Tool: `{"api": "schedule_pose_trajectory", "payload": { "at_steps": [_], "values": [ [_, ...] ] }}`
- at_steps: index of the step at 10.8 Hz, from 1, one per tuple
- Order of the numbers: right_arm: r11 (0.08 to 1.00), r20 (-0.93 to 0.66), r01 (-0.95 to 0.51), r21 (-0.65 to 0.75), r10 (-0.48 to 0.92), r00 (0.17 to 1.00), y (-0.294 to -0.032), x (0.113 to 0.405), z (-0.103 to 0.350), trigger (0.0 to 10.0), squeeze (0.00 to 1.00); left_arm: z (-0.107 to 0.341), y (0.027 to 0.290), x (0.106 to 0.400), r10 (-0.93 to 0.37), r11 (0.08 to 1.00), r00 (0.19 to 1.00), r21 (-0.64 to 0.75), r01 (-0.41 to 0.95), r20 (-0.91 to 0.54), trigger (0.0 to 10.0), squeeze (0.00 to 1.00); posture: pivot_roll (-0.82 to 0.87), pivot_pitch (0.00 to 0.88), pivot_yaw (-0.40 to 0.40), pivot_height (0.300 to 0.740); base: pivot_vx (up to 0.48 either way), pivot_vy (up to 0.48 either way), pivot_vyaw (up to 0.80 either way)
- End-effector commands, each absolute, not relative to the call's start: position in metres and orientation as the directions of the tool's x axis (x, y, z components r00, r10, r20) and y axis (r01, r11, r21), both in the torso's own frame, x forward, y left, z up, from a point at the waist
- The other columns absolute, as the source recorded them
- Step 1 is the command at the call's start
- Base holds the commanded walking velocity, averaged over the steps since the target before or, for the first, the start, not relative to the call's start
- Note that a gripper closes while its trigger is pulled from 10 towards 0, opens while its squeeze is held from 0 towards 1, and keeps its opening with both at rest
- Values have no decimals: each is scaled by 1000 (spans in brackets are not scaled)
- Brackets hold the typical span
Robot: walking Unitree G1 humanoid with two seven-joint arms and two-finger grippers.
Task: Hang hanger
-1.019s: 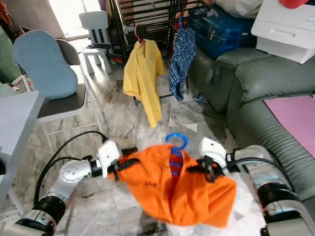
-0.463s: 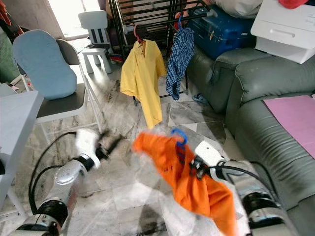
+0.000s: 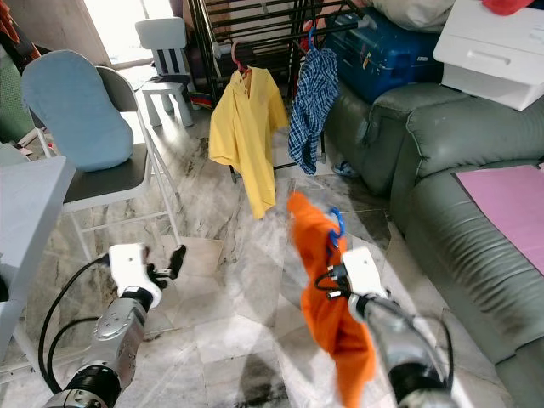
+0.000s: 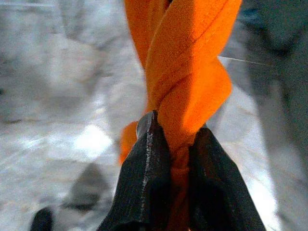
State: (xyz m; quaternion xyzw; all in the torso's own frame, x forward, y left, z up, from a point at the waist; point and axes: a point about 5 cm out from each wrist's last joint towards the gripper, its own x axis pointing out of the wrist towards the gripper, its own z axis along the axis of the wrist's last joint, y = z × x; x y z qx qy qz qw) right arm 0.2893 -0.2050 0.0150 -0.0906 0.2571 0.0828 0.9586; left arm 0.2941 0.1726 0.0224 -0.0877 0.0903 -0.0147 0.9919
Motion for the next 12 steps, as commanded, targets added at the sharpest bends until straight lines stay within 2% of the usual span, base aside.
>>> {"api": "schedule_pose_trajectory", "payload": {
  "at_steps": [1, 2, 3, 5, 12],
  "values": [
    [977, -457, -156, -149, 72, 887, -205, 294, 23, 0, 0, 15, 178, 289, -15, 982, 977, -186, -26, -214, 10000, 1000, -258, 0, 96, 740, 0, 0, 0],
    [989, -459, -73, -129, 6, 888, -206, 290, 20, 4784, 0, 16, 176, 289, -18, 984, 978, -176, -19, -207, 10000, 0, -260, 0, 101, 740, 0, 0, 0],
    [988, -454, -49, -146, -23, 891, -209, 289, 21, 10000, 0, 16, 173, 289, -38, 984, 978, -177, 1, -205, 10000, 0, -264, 0, 104, 740, 0, 0, 0],
    [987, -440, 30, -158, -98, 893, -223, 293, 25, 10000, 0, 17, 165, 289, -67, 980, 978, -199, 27, -199, 10000, 0, -272, 0, 110, 740, 172, 0, 0],
    [985, -427, 51, -166, -118, 896, -229, 295, 30, 10000, 0, 22, 149, 295, -125, 969, 975, -232, 81, -182, 10000, 0, -282, 0, 114, 740, 438, 0, 0]
  ]
}}
